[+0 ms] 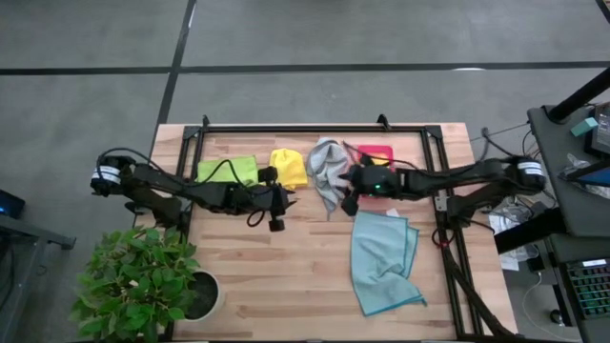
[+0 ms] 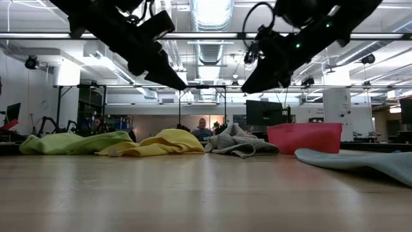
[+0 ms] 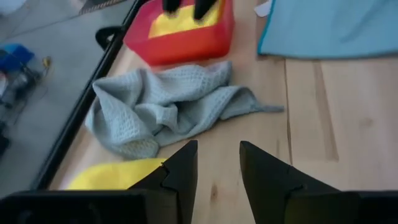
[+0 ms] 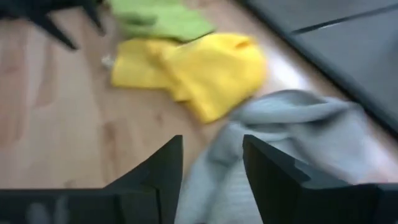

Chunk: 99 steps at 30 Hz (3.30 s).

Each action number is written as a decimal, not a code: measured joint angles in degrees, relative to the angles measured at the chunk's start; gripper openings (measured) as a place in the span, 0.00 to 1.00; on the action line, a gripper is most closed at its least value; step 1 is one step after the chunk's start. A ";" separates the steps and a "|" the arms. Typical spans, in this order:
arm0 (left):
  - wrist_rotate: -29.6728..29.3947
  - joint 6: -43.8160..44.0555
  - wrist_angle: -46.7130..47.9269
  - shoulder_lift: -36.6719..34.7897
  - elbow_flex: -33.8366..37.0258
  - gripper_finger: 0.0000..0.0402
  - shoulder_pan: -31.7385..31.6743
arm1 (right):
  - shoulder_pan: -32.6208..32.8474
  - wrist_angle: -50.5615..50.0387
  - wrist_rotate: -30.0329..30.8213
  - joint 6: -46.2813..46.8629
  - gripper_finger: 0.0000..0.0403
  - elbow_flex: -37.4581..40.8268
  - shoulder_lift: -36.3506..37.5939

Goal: Fold microfiber towels
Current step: Fold the gray microfiber towel

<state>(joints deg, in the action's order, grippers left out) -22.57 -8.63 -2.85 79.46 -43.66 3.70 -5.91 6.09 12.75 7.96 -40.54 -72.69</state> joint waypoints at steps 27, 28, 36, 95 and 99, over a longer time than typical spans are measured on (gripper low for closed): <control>-0.40 -2.22 -4.91 0.04 2.45 0.26 0.00 | 1.30 -10.56 3.09 1.01 0.08 -9.85 -21.98; -0.41 -2.20 -5.68 0.04 2.57 0.26 0.00 | 1.52 -11.50 3.14 0.62 0.05 -10.39 -21.12; 4.42 0.55 -13.34 0.04 2.73 0.26 0.42 | 6.18 -17.59 3.33 0.37 0.02 -15.15 -13.11; 3.67 12.98 -20.42 14.11 2.05 0.15 9.93 | 27.41 -36.42 4.03 -5.02 0.02 -26.57 7.00; 4.34 12.94 -17.91 11.93 1.94 0.02 10.63 | 27.43 -37.73 4.00 -4.95 0.02 -26.46 6.96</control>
<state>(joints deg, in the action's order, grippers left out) -18.23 4.31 -20.76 91.39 -41.72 14.34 21.52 -31.64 16.75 3.01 -67.00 -65.73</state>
